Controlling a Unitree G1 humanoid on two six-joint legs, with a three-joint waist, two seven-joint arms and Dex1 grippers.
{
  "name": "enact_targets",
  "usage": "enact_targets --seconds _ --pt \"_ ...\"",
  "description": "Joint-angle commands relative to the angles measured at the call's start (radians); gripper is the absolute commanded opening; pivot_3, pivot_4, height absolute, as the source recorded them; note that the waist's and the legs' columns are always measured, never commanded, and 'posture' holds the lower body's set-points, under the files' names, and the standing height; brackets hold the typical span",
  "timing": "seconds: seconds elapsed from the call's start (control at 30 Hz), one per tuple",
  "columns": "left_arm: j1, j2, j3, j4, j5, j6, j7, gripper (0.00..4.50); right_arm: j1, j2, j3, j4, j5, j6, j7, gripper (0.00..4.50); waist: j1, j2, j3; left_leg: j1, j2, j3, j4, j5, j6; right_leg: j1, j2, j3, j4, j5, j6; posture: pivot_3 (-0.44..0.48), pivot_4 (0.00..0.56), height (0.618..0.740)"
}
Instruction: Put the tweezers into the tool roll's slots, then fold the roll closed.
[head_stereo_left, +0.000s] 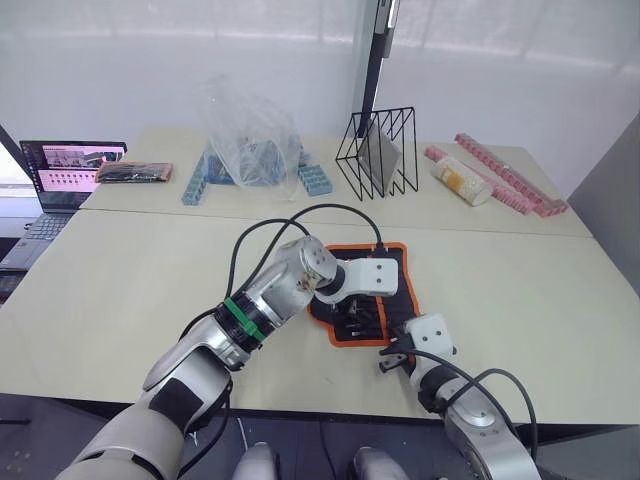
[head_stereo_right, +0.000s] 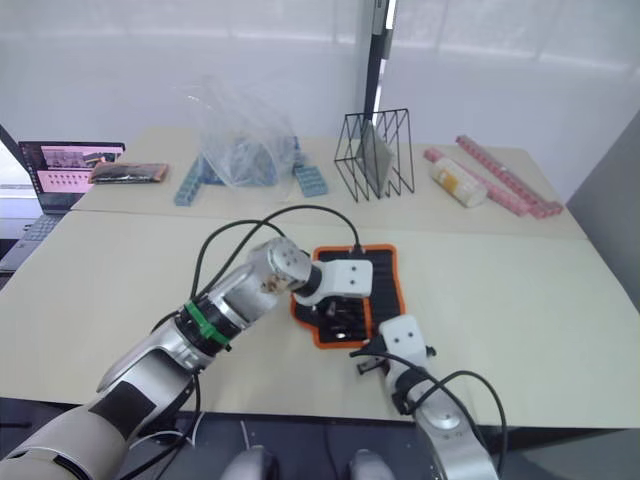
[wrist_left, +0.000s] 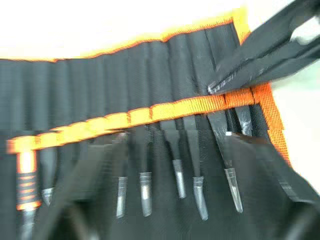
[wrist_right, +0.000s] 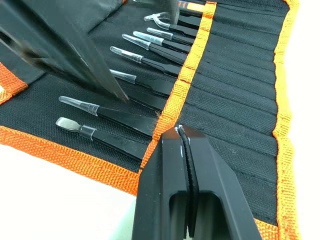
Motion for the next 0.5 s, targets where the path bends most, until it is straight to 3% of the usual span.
enact_targets --seconds 0.03,0.17,0.27,0.4,0.5 --pt "0.012 0.048 0.078 -0.102 -0.047 0.058 -0.016 4.48 0.023 -0.016 0.026 0.086 0.004 0.061 0.031 0.0 -0.003 0.0 0.0 0.0 0.0 0.0 0.0 0.0 0.0 0.0 0.0 0.0 0.001 0.0 0.0 0.0 0.15 0.684" --pt "0.137 0.129 0.281 -0.239 -0.185 0.138 -0.003 4.48 0.01 -0.032 0.002 0.065 0.011 0.048 0.047 0.0 -0.013 0.001 0.0 0.001 0.0 0.0 0.0 0.0 0.0 0.0 0.0 0.0 0.002 0.0 0.0 0.0 0.15 0.684" --pt "0.305 0.151 0.488 -0.304 -0.264 0.005 0.093 4.48 0.0 -0.051 -0.019 0.029 0.028 0.013 0.076 0.0 -0.014 0.002 0.001 0.001 0.0 -0.001 -0.001 0.0 0.0 -0.001 0.0 0.0 0.005 0.0 0.0 0.0 0.15 0.684" --pt "0.466 0.214 0.618 -0.354 -0.306 -0.034 0.15 4.48 0.001 -0.081 -0.044 -0.004 0.054 -0.021 0.115 0.0 -0.011 0.002 0.001 0.001 0.0 -0.001 -0.001 0.0 0.0 -0.001 -0.001 0.0 0.005 0.0 0.0 0.0 0.15 0.684" --pt "0.617 0.241 0.782 -0.379 -0.378 -0.069 0.188 4.48 -0.01 -0.116 -0.093 -0.04 0.084 -0.046 0.154 0.0 -0.005 0.003 0.002 0.0 -0.001 -0.001 -0.001 0.0 0.0 -0.001 -0.002 0.0 0.005 0.0 0.0 0.0 0.15 0.684"
